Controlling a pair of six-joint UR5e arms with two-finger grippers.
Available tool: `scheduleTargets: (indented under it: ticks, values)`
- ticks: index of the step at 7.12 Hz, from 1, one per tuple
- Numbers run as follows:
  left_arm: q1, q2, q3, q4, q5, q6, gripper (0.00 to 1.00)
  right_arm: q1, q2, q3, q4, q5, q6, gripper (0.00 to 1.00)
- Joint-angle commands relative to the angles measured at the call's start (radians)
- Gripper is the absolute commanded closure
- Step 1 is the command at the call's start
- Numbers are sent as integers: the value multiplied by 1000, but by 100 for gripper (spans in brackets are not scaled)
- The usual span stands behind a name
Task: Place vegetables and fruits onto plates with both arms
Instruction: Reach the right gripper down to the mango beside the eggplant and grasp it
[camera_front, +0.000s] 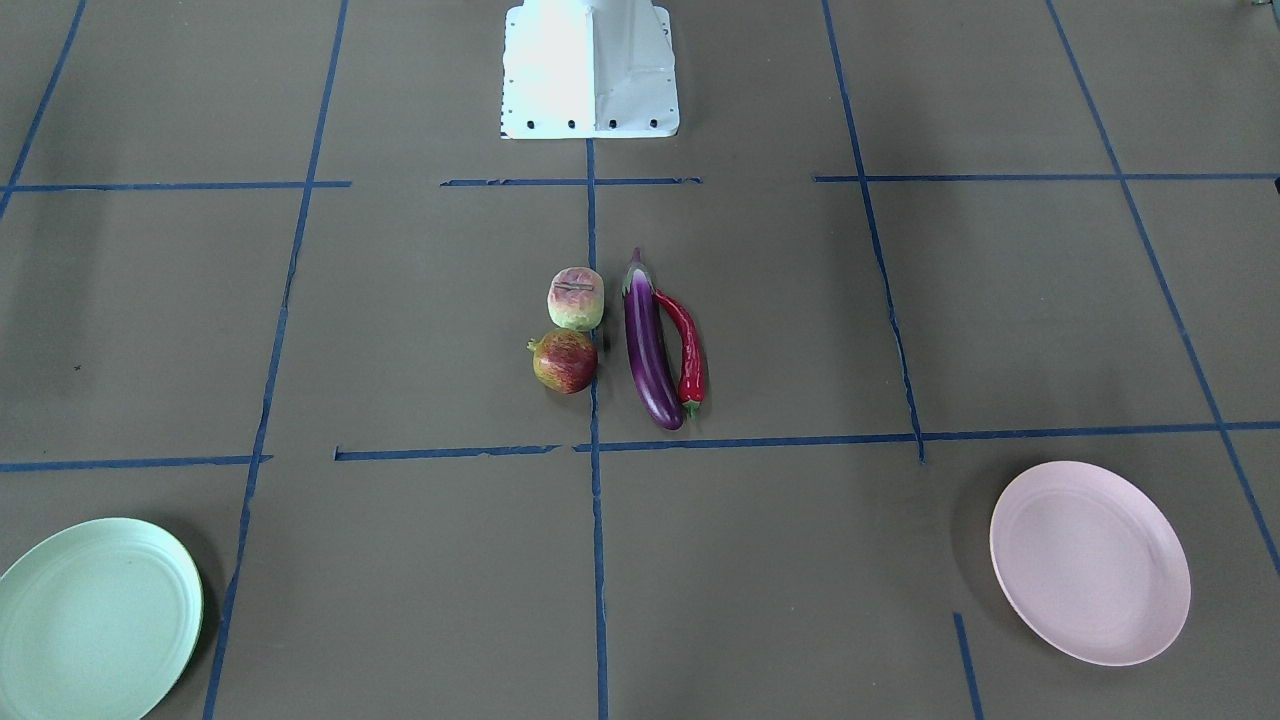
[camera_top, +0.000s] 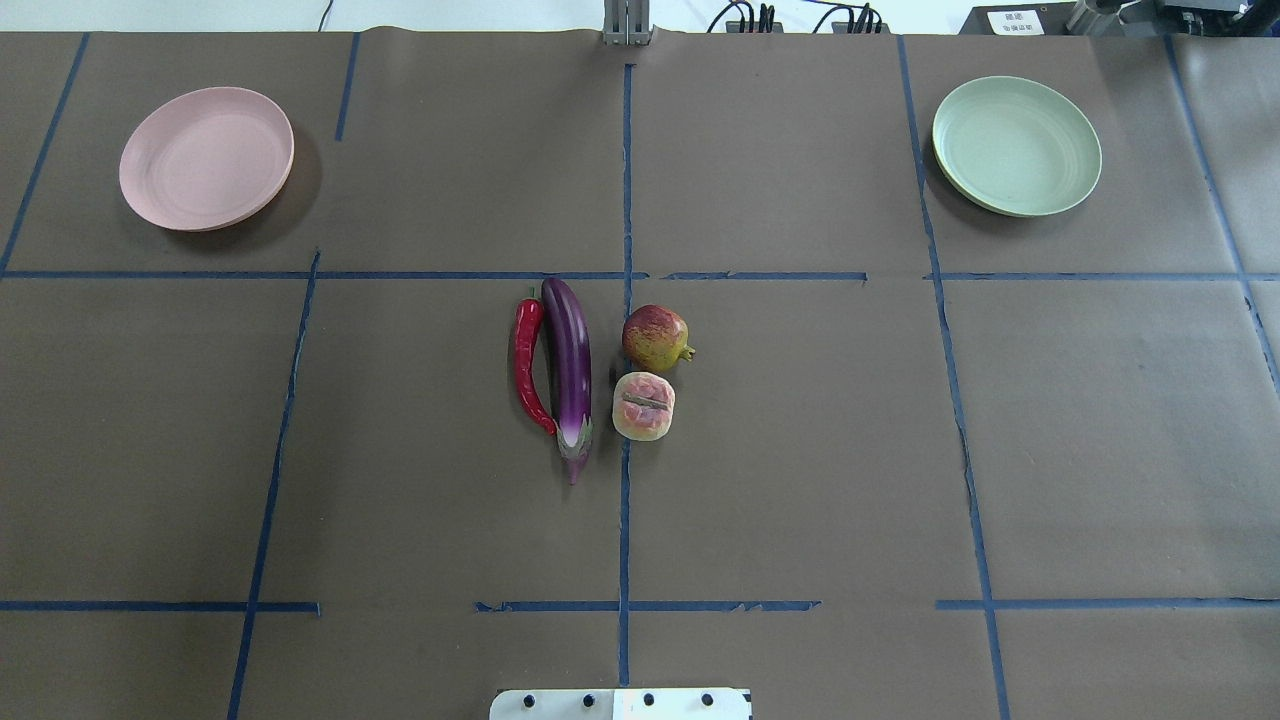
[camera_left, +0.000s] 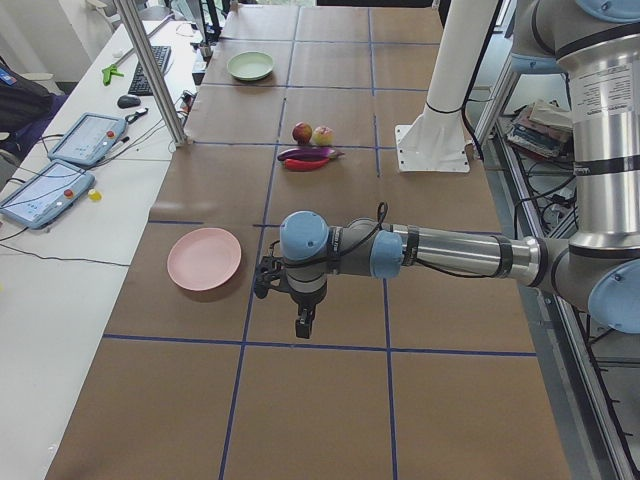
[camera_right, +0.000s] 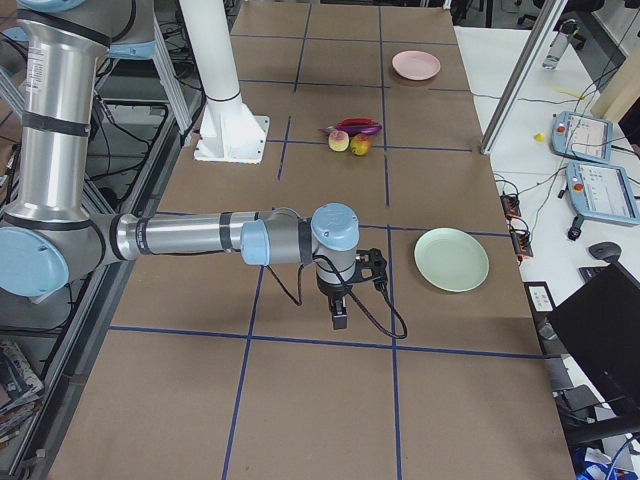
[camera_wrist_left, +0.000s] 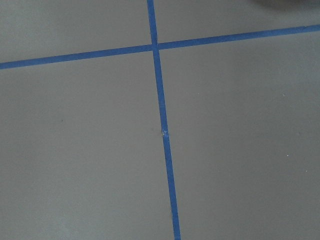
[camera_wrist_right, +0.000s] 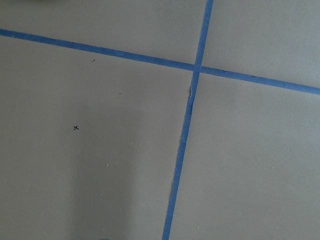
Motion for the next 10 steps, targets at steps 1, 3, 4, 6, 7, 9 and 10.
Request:
scheduleTargets:
  ticks: [1,3,4,6,7,9,10]
  values:
    - [-2,0,-1,3,-3,0,0,-2,1,14,0,23,1,0]
    - [-2,0,-15,3,-4,0,0,-9,62,41,2,90,4,0]
    - [-2,0,-15,3,-4,0,0,-55,126,49,2,139,5,0]
    - [0,0,-15,0,-4,0,0,-197,288,55,2,131,175,0]
    - [3,0,-13,-3,-4,-2,0,-280,380,55,0,103,291,0]
    - [6,-2,-12,-8,-4,-3,0,-532,586,41,-12,-74,587,0]
    - [6,-2,-12,-9,-4,-3,0,-654,675,2,-12,-209,720,0]
